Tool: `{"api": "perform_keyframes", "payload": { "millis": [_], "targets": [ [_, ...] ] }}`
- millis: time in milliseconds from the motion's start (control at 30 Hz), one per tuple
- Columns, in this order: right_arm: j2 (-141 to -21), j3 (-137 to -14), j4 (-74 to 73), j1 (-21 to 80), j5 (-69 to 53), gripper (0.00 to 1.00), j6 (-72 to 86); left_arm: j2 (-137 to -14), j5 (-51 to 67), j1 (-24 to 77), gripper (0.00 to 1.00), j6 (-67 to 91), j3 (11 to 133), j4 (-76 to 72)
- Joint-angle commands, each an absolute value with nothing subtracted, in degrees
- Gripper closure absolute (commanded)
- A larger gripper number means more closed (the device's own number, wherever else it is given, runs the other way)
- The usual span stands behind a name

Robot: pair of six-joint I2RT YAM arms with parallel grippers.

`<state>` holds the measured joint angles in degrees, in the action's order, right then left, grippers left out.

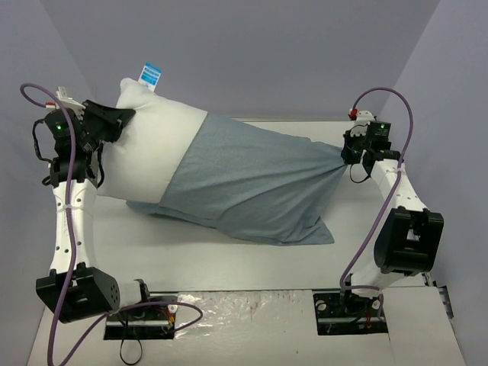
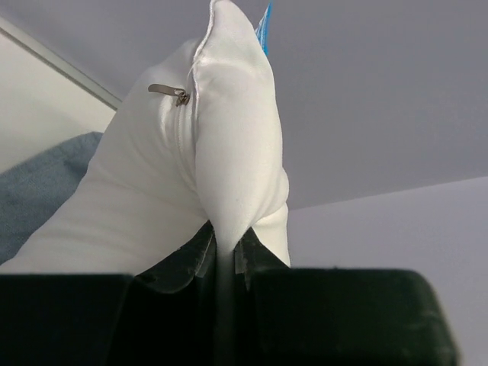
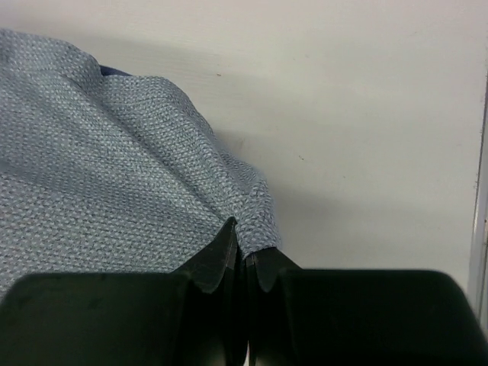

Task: Remove the pillowcase from the pillow

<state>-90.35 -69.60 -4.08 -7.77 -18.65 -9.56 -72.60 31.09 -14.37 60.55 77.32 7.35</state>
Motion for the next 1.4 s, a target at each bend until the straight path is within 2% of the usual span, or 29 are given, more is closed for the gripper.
{"api": "perform_keyframes", "payload": {
  "millis": [0, 367, 667, 900, 1367],
  "targets": [
    [-87.4, -68.9, -1.7, -9.2, -8.4, 1.0, -15.8, -69.3, 26.5, -17.0, 0.98, 62.3, 87.7, 2.5],
    [-87.8, -62.7, 2.3, -10.6, -3.3, 1.0, -20.9, -70.7, 24.7, -18.1, 0.98, 62.6, 102.5, 7.8],
    [-89.6, -63.0, 3.8, -14.4, -3.1, 1.0, -23.4, -69.0, 23.3, -19.0, 0.98, 60.8, 104.3, 11.6],
    [-91.8, -62.5, 4.7, -19.2, -3.7, 1.0, -25.3, -71.2, 22.5, -19.7, 0.98, 58.2, 112.9, 15.7],
    [-96.1, -63.1, 5.5, -23.6, -4.7, 1.0, -27.8, -73.3, 22.0, -19.8, 0.98, 53.3, 118.9, 20.3]
  ]
}}
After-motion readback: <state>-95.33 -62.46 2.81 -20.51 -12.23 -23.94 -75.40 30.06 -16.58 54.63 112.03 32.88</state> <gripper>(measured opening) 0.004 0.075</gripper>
